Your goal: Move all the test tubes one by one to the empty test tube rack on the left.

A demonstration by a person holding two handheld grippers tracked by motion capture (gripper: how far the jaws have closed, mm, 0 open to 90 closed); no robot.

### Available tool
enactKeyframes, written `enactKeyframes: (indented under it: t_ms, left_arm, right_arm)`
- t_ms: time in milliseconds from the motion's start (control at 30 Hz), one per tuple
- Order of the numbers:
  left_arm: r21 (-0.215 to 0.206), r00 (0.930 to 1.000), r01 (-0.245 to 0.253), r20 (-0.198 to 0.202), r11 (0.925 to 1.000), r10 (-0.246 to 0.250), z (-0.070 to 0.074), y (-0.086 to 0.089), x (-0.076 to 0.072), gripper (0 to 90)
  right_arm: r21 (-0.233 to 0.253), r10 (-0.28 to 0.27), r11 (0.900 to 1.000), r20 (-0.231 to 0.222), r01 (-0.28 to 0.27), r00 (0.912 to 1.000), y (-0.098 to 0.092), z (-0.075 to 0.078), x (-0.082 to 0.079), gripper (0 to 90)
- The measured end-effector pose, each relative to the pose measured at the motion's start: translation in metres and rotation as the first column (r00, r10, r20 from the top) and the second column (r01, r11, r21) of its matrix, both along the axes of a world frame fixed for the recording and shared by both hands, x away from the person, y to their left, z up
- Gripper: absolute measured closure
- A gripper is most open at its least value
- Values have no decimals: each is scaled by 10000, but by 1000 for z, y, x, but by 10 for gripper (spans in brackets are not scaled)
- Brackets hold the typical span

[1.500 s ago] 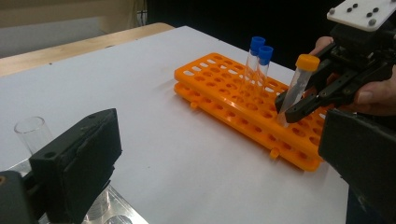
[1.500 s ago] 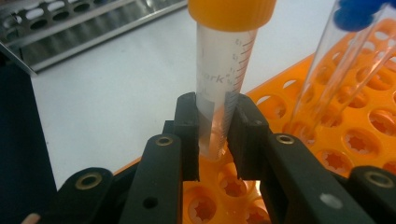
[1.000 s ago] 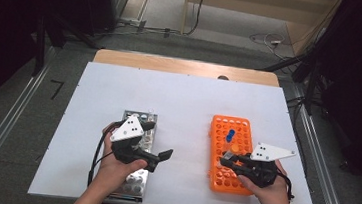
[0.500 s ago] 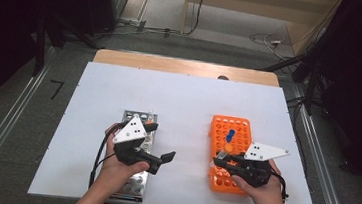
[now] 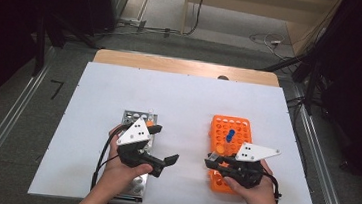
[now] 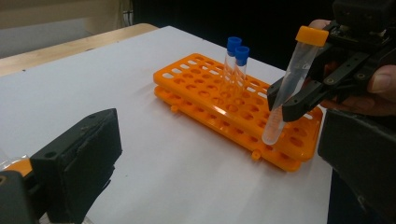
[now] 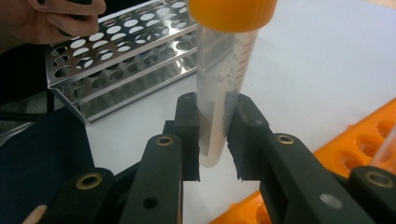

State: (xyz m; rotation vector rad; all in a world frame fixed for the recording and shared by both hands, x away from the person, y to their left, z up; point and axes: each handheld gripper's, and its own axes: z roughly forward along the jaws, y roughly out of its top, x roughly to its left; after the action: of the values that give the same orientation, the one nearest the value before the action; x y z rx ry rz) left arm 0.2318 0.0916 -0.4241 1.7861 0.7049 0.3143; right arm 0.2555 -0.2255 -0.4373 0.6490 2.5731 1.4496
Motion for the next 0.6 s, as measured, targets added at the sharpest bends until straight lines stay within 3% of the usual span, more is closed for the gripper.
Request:
enactKeyframes:
  t_ms: [600]
  left_arm:
    - [-38,9989,463,52,9989,-463,0,-15,-5,10]
  right_arm:
    - [46,483,9988,-183,-482,9987,22,-4,-5,728]
